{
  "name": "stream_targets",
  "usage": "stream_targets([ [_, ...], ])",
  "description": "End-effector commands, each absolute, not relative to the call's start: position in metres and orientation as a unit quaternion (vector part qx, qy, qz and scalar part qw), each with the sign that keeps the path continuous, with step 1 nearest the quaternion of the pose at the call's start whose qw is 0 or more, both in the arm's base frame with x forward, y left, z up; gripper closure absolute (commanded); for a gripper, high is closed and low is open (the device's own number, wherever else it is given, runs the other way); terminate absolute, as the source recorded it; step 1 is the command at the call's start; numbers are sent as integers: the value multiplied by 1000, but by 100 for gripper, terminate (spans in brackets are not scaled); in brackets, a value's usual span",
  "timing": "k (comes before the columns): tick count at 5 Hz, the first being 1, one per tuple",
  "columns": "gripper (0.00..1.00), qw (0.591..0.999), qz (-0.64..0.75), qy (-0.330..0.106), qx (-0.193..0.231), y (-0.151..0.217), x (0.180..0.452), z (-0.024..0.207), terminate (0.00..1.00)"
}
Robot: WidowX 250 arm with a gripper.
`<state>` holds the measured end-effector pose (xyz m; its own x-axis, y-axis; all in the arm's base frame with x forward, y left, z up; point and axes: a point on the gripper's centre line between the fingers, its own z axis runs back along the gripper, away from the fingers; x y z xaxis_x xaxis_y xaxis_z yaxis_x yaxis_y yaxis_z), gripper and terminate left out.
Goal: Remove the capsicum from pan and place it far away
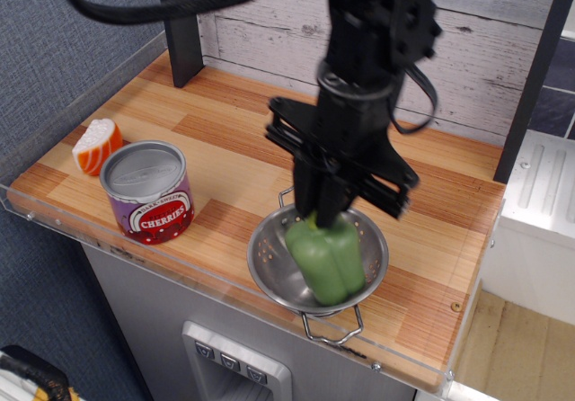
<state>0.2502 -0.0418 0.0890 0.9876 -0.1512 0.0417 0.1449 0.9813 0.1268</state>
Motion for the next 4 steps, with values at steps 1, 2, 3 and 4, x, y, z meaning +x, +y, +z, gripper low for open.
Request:
stream_targets([
  [1, 100, 995, -24, -45, 86, -20, 252, 122, 0],
  [2, 100, 994, -8, -70, 78, -11, 256, 140, 0],
  [3, 100, 991, 16, -93, 99, 2, 267, 149, 0],
  [4, 100, 985, 72, -102, 122, 29, 293, 153, 0],
])
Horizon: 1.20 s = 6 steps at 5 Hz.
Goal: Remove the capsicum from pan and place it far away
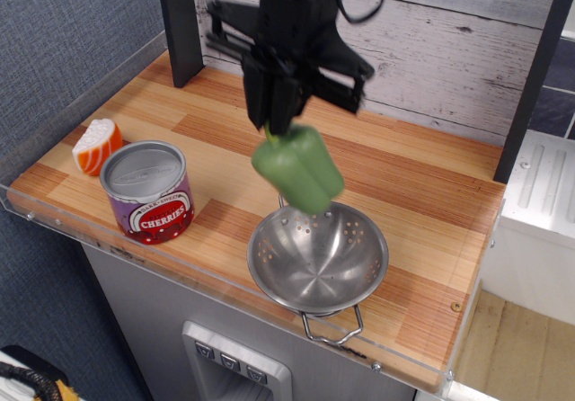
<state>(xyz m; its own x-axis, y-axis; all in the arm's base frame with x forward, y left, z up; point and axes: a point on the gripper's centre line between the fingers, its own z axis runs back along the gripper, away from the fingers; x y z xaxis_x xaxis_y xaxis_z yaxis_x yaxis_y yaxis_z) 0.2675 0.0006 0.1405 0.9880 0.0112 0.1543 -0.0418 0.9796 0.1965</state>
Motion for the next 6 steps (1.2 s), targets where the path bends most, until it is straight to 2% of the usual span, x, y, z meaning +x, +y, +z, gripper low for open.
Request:
stream_targets([
  [1, 100, 976, 118, -102, 148, 60, 315, 152, 0],
  [3, 100, 955, 164, -92, 228, 105, 349, 135, 0],
  [4, 100, 940, 170, -86, 284, 116, 358, 126, 0],
  [6, 100, 928, 156, -52, 335, 126, 358, 118, 0],
])
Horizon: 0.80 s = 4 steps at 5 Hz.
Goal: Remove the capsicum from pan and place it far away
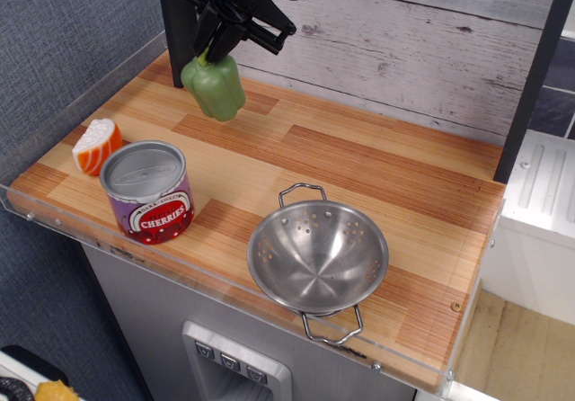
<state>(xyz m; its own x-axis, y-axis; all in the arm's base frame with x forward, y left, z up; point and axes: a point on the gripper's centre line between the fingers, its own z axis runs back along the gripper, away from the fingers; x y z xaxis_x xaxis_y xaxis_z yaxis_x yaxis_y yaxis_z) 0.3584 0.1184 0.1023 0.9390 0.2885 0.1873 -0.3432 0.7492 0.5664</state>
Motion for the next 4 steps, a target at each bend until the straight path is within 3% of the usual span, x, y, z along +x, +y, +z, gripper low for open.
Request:
stream_targets([
  [1, 100, 935, 130, -43, 326, 136, 357, 111, 0],
  [3, 100, 933, 143, -30, 328, 156, 361, 100, 0],
  [4, 0, 934, 136, -17, 331, 159, 362, 95, 0],
])
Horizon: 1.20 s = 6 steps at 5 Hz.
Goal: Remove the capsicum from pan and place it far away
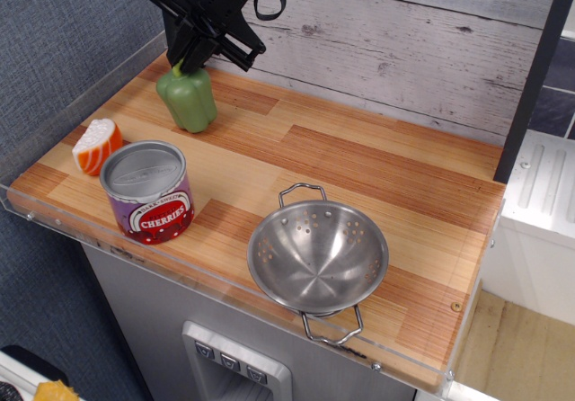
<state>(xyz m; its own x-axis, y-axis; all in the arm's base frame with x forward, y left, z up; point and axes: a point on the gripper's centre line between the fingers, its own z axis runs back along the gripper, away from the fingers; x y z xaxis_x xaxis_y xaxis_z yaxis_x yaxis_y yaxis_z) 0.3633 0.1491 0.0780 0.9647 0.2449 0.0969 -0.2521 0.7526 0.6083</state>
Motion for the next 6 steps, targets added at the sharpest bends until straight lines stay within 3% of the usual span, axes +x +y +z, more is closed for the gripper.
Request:
stream_targets([
  [1, 0, 937, 136, -22, 322, 157, 361, 102, 0],
  [6, 0, 930, 175, -80, 314, 159, 345, 148, 0],
])
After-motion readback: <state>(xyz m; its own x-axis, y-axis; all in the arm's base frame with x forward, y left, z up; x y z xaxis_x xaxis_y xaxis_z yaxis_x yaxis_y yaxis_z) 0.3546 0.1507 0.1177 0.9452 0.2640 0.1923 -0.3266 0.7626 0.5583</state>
